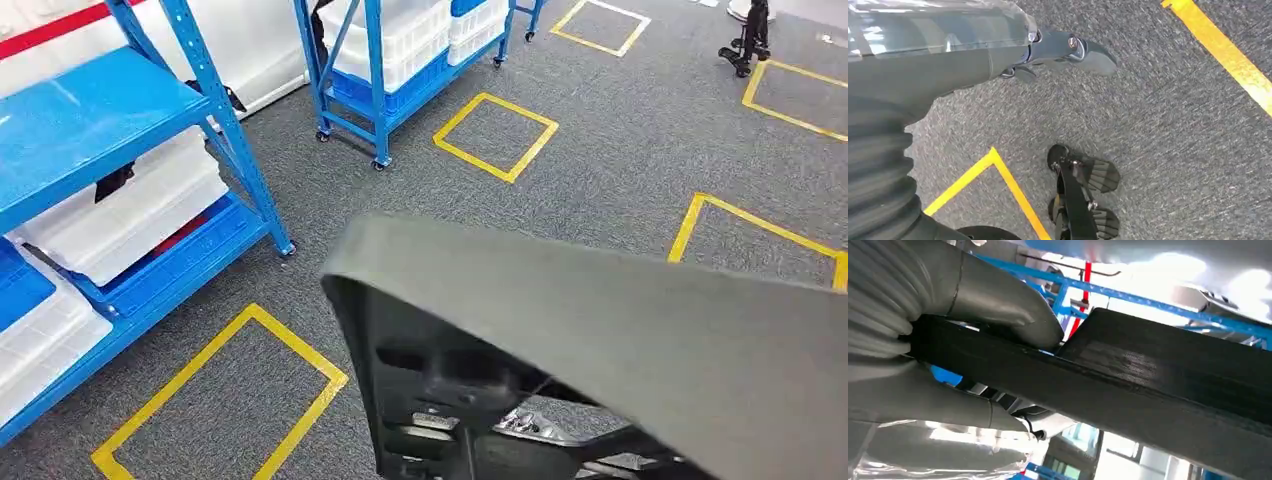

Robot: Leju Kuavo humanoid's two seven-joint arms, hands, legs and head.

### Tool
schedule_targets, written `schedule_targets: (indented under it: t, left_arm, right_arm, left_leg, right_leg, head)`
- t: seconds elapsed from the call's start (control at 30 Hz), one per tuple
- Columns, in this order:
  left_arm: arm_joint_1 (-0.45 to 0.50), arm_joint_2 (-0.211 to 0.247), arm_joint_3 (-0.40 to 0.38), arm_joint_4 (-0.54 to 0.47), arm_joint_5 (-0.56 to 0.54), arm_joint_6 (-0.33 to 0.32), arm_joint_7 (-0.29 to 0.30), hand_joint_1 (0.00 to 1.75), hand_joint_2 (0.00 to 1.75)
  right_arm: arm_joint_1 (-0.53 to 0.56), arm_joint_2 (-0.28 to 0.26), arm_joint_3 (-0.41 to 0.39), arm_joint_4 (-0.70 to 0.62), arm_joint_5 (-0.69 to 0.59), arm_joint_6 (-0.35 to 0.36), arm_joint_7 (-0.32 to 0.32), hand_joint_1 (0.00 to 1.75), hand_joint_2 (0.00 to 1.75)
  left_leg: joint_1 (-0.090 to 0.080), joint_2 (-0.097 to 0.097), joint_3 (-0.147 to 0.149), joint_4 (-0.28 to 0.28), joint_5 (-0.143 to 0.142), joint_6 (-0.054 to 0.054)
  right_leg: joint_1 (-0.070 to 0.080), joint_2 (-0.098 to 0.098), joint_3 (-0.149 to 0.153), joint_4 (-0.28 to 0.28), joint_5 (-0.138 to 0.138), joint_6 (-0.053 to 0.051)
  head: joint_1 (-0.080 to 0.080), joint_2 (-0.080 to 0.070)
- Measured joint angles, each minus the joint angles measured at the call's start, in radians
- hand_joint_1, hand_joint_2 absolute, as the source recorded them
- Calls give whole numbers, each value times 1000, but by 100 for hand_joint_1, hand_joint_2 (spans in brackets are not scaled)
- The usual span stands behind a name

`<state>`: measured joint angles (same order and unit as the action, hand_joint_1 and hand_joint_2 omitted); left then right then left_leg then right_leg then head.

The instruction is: Take the parts from the cabinet and place them on the table.

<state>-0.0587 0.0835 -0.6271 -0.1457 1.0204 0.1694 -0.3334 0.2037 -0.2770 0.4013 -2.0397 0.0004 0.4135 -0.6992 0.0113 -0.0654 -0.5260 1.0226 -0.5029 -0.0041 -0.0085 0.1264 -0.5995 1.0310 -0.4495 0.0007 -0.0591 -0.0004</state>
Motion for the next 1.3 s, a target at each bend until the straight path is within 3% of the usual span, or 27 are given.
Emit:
schedule_targets:
  t: [0.03, 0.1, 0.13, 0.2, 0.23, 0.27, 0.33, 0.37, 0.4, 0.53, 0.57, 0.6, 0.63, 0.7, 0.73, 0.8, 0.83, 0.87, 0.9, 0.97, 1.03, 1.07, 1.1, 1.13, 1.2, 1.23, 1.3]
  left_arm:
    - [-4, -3, 0, 0, 0, -2, 0, 0, 175]
    - [-4, -5, -3, 0, 0, -2, 5, 0, 175]
    - [-2, -5, -5, 0, 0, -1, 11, 0, 175]
    - [4, -5, -9, 0, -1, -1, 23, 0, 175]
    - [5, -5, -12, 0, -1, -1, 25, 0, 175]
    - [5, -5, -16, 0, -2, -1, 26, 0, 175]
    - [2, -6, -21, 0, -2, -1, 27, 0, 175]
    - [1, -6, -22, 0, -3, -1, 27, 0, 175]
    - [3, -6, -23, 0, -3, 0, 30, 0, 175]
    - [-4, -8, -26, 0, -3, 7, 50, 0, 175]
    - [-5, -9, -26, -1, -3, 9, 55, 0, 175]
    - [-2, -9, -26, -1, -3, 11, 55, 0, 175]
    - [-2, -9, -26, -1, -3, 11, 55, 0, 175]
    - [-1, -10, -27, -1, -3, 12, 55, 0, 175]
    - [1, -11, -28, -1, -3, 11, 56, 0, 175]
    - [1, -11, -31, -1, 1, 11, 57, 0, 175]
    - [0, -11, -31, -1, 5, 11, 55, 0, 175]
    - [0, -11, -31, -1, 6, 11, 53, 0, 175]
    - [0, -11, -31, 0, 6, 12, 52, 0, 175]
    - [-1, -11, -32, 0, 7, 15, 49, 0, 175]
    - [-6, -10, -33, 0, 7, 17, 46, 0, 175]
    - [-6, -11, -34, 0, 7, 17, 45, 0, 175]
    - [-6, -10, -35, 0, 7, 18, 44, 0, 175]
    - [-4, -9, -37, 0, 7, 19, 42, 0, 175]
    - [2, -4, -46, 0, 7, 19, 39, 0, 175]
    - [3, -2, -48, 1, 7, 16, 39, 0, 175]
    - [4, 3, -50, 0, 7, 4, 34, 0, 175]
  right_arm:
    - [-3, 0, -5, 3, -2, 8, 0, 173, 175]
    - [-5, 3, -11, 8, -4, 16, 0, 173, 175]
    - [-5, 3, -14, 11, -4, 16, 0, 173, 175]
    - [2, 5, -19, 19, -4, 16, 0, 173, 175]
    - [6, 5, -21, 23, -3, 15, 0, 173, 175]
    - [8, 5, -22, 26, -3, 15, 0, 173, 175]
    - [9, 5, -23, 27, -3, 15, 0, 173, 175]
    - [9, 5, -24, 27, -3, 15, 0, 173, 175]
    - [8, 5, -26, 28, -3, 15, 0, 173, 175]
    - [20, 5, -35, 31, -3, 29, -1, 173, 175]
    - [20, 5, -37, 31, -3, 32, -1, 173, 175]
    - [15, 1, -39, 32, -3, 32, -1, 173, 175]
    - [12, -1, -39, 32, -3, 32, 0, 173, 175]
    - [11, -1, -39, 38, -3, 31, 6, 173, 175]
    - [12, -1, -39, 40, -3, 31, 10, 173, 175]
    - [10, -1, -39, 43, -3, 35, 13, 173, 175]
    - [7, -1, -39, 45, -3, 39, 13, 173, 175]
    - [3, -1, -39, 48, -4, 43, 13, 173, 175]
    - [-1, -1, -38, 52, -4, 43, 13, 173, 175]
    - [-13, -1, -37, 57, -5, 44, 13, 173, 175]
    - [-11, -1, -37, 57, -8, 42, 12, 173, 175]
    - [-11, -1, -37, 57, -8, 41, 12, 173, 175]
    - [-10, 3, -36, 57, -11, 38, 9, 173, 175]
    - [-12, 3, -36, 57, -13, 35, 6, 173, 175]
    - [-12, 5, -34, 60, -16, 25, 6, 173, 175]
    - [-13, 5, -34, 62, -19, 24, 6, 173, 175]
    - [-26, 5, -30, 71, -35, 23, 7, 173, 175]
  left_leg:
    - [9, 13, 2, -11, 7, 10]
    - [8, 40, 6, -20, 13, 23]
    - [6, 51, 5, -20, 13, 25]
    - [3, 80, 4, -19, 11, 26]
    - [2, 93, 4, -19, 10, 25]
    - [2, 104, 5, -19, 9, 23]
    - [2, 125, 12, -19, 4, 20]
    - [1, 133, 17, -19, 1, 15]
    - [-5, 142, 19, -18, -3, 9]
    - [-8, 178, 30, -25, -8, -9]
    - [-2, 157, 30, -15, -21, -16]
    - [-2, 112, 14, 25, -50, -18]
    - [-1, 92, -13, 84, -83, -19]
    - [-1, 73, -97, 250, -150, -23]
    - [-1, 72, -120, 289, -150, -23]
    - [-1, 71, -101, 224, -83, -21]
    - [-1, 64, -66, 137, -29, -19]
    - [0, 37, -28, 46, 19, -15]
    - [1, -11, -11, 9, 4, -9]
    - [-3, -4, -9, -7, 8, -5]
    - [-6, 16, -4, -12, 13, 9]
    - [6, 32, 2, -26, 23, 19]
    - [2, 43, 5, -32, 26, 24]
    - [1, 54, 4, -33, 27, 28]
    - [-4, 78, 3, -33, 26, 28]
    - [-4, 91, 2, -33, 24, 28]
    - [-4, 115, 4, -33, 21, 23]
  right_leg:
    - [2, 9, -3, 1, 1, 7]
    - [4, -86, -30, 61, -44, 11]
    - [2, -105, -64, 133, -83, 15]
    - [-4, -118, -138, 287, -142, 21]
    - [-6, -120, -150, 311, -138, 23]
    - [-7, -123, -137, 285, -114, 23]
    - [-6, -138, -47, 121, -32, 16]
    - [-3, -172, 6, 27, -1, 9]
    - [11, -206, 19, -3, -21, 3]
    - [15, -159, 11, -8, -14, -16]
    - [3, -149, 20, -20, -7, -23]
    - [3, -139, 22, -24, -6, -28]
    - [4, -133, 21, -24, -5, -34]
    - [8, -110, 21, -23, -5, -36]
    - [8, -97, 21, -21, -5, -37]
    - [8, -72, 22, -16, -7, -36]
    - [8, -59, 22, -12, -8, -34]
    - [7, -47, 21, -7, -11, -31]
    - [8, -37, 18, -3, -13, -26]
    - [2, -19, 8, 0, -8, -13]
    - [-1, 3, 5, -6, -2, 1]
    - [-1, 1, 4, -1, -4, 3]
    - [5, -56, -7, 25, -26, 5]
    - [3, -89, -37, 82, -63, 7]
    - [-5, -114, -112, 236, -130, 15]
    - [-8, -118, -138, 287, -142, 18]
    - [-14, -125, -119, 246, -96, 23]
  head:
    - [0, 0]
    - [0, 0]
    - [0, 0]
    - [0, 0]
    - [0, 0]
    - [0, 0]
    - [0, 0]
    - [0, 0]
    - [0, 0]
    - [0, 0]
    - [0, 0]
    - [0, 0]
    - [0, 0]
    - [0, 0]
    - [0, 0]
    - [0, 0]
    - [0, 0]
    - [0, 0]
    - [0, 0]
    - [0, 0]
    - [0, 0]
    - [0, 0]
    - [0, 0]
    - [0, 0]
    - [0, 0]
    - [0, 0]
    - [0, 0]
